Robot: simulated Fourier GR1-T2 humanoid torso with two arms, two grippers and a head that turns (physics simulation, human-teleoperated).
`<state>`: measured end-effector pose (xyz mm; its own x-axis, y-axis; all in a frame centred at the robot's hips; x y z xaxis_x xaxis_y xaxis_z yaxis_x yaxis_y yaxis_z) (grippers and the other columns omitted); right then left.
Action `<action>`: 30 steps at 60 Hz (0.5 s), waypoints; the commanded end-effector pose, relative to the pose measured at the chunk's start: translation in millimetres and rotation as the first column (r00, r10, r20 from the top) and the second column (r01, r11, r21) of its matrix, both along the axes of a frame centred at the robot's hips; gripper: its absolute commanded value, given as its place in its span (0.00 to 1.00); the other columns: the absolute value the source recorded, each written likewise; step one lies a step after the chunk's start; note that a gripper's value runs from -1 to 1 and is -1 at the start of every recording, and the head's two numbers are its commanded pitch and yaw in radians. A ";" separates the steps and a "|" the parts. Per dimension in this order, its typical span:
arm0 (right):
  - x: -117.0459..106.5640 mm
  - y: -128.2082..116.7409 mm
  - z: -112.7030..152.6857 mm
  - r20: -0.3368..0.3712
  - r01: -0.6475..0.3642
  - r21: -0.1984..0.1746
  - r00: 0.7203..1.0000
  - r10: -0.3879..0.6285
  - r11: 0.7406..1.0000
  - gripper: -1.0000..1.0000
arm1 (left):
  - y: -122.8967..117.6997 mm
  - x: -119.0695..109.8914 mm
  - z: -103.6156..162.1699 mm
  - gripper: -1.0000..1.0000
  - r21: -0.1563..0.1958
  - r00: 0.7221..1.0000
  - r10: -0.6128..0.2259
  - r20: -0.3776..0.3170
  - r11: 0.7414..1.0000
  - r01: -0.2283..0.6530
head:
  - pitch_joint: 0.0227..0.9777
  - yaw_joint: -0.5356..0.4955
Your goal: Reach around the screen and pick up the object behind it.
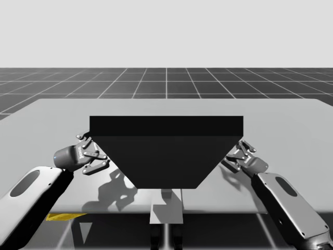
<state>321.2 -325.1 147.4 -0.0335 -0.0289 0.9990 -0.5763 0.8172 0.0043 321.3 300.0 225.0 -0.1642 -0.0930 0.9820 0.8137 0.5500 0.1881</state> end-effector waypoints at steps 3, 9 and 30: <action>16.9 18.2 -11.7 -0.026 -0.082 -0.043 0.996 0.081 0.996 0.00 | -2.0 -3.9 -2.6 0.00 0.004 0.996 -0.091 -0.020 0.996 0.091 | 0.25 0.49; 27.2 24.6 -16.7 -0.041 -0.104 -0.067 0.994 0.101 0.992 0.00 | -1.5 -4.0 -3.1 0.00 0.000 0.996 -0.092 -0.020 0.996 0.092 | 0.25 0.50; 56.0 36.2 -33.1 -0.070 -0.171 -0.067 0.984 0.167 0.983 0.00 | 0.9 -6.4 -4.6 0.00 -0.004 0.996 -0.085 -0.012 0.996 0.085 | 0.26 0.50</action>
